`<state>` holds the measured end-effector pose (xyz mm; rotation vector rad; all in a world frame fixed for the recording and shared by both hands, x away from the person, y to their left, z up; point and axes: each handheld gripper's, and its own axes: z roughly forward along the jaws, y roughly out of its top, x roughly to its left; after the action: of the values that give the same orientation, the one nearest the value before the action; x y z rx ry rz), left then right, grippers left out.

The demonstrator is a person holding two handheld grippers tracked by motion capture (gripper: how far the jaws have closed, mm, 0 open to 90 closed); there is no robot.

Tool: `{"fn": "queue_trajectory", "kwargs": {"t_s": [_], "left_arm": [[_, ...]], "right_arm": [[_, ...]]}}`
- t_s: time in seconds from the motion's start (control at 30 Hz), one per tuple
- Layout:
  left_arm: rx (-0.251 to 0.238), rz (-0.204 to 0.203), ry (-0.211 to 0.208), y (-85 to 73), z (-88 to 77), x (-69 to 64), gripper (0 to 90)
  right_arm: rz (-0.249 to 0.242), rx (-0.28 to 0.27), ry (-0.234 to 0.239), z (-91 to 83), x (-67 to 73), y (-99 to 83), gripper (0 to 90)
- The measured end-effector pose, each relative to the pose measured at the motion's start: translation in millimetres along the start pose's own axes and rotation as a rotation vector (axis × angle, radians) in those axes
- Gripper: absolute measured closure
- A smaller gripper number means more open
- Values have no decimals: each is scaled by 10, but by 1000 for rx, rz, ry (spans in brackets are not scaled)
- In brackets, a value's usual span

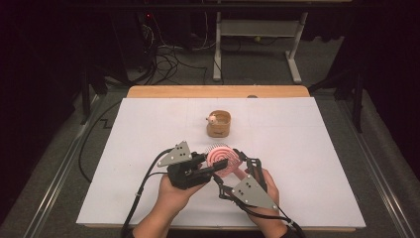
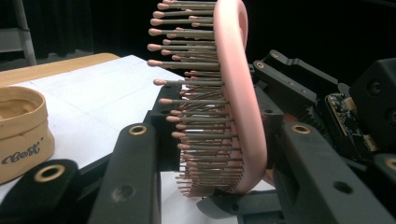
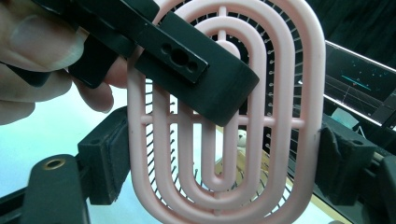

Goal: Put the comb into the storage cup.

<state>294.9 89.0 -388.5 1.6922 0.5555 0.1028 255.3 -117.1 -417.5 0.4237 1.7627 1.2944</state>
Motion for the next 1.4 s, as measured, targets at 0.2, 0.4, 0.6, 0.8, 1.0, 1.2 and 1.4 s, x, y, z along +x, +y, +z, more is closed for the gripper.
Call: {"fn": "queue_trajectory", "kwargs": {"t_s": [0.2,0.4,0.6,0.8,1.0,1.2,1.4], "left_arm": [[-4,3,3,6,-5,-8,624],[-9,4,5,11,-10,-12,625],[-14,9,8,16,-14,-18,626],[-16,12,12,18,-17,-20,630],[-21,14,13,24,-27,-20,630],[-31,15,19,38,-55,-13,631],[-43,14,27,57,-96,2,632]], "right_arm": [[1,1,-1,1,-3,9,199],[-5,2,-4,6,7,11,191],[-11,5,-5,9,19,14,173],[-8,11,0,17,26,12,161],[-3,9,6,17,25,16,155],[11,6,14,21,18,18,136],[43,12,21,31,-2,12,99]]}}
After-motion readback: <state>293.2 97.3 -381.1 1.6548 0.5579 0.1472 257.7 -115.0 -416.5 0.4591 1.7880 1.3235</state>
